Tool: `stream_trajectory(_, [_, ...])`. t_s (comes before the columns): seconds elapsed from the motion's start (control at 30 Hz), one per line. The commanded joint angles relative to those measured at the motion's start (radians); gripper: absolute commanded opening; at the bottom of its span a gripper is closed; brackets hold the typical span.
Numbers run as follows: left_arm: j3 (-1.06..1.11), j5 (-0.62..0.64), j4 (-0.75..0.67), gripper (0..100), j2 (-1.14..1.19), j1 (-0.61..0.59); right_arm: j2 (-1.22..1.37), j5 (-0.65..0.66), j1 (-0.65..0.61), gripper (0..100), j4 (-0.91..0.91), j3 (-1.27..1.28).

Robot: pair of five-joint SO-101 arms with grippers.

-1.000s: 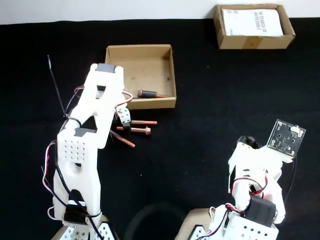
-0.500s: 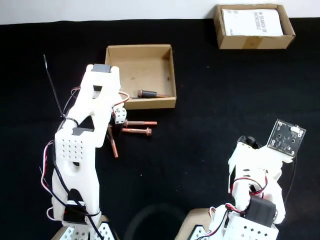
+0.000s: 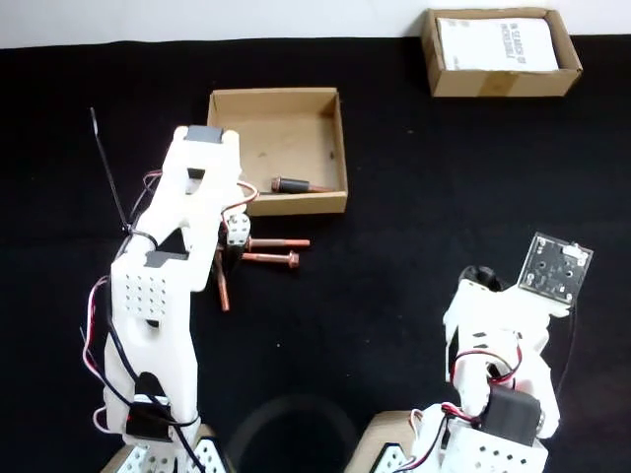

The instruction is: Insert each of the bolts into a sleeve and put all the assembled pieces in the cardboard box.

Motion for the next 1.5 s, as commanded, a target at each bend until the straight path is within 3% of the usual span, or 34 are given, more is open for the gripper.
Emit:
stream_trajectory(0.0, [-0.024,-0.008,0.009,1,-0.222,0.051,-0.013,-0.002,-0.015,0.6,0.002,-0.015])
stream_trajectory(0.3, [-0.015,-0.008,0.011,1,-0.679,0.154,-0.013,0.003,-0.048,0.6,0.202,-0.117])
stream_trajectory(0.4, [0.019,-0.071,0.012,1,-0.826,0.186,-0.015,0.008,-0.099,0.6,0.246,-0.137])
stream_trajectory(0.67, [0.340,-0.195,0.006,1,-1.267,0.282,-0.015,0.008,-0.401,0.6,0.384,-0.214])
stream_trajectory(0.83, [0.585,-0.288,-0.002,1,-1.515,0.318,-0.013,0.008,-0.607,0.6,0.349,-0.168])
stream_trajectory(1.23, [1.307,-0.299,-0.632,1,-1.989,0.271,-0.013,0.008,-0.651,0.6,-0.239,0.107])
stream_trajectory(1.47, [1.564,-0.298,-1.023,1,-2.091,0.331,-0.013,0.000,-0.661,0.6,-0.418,0.248])
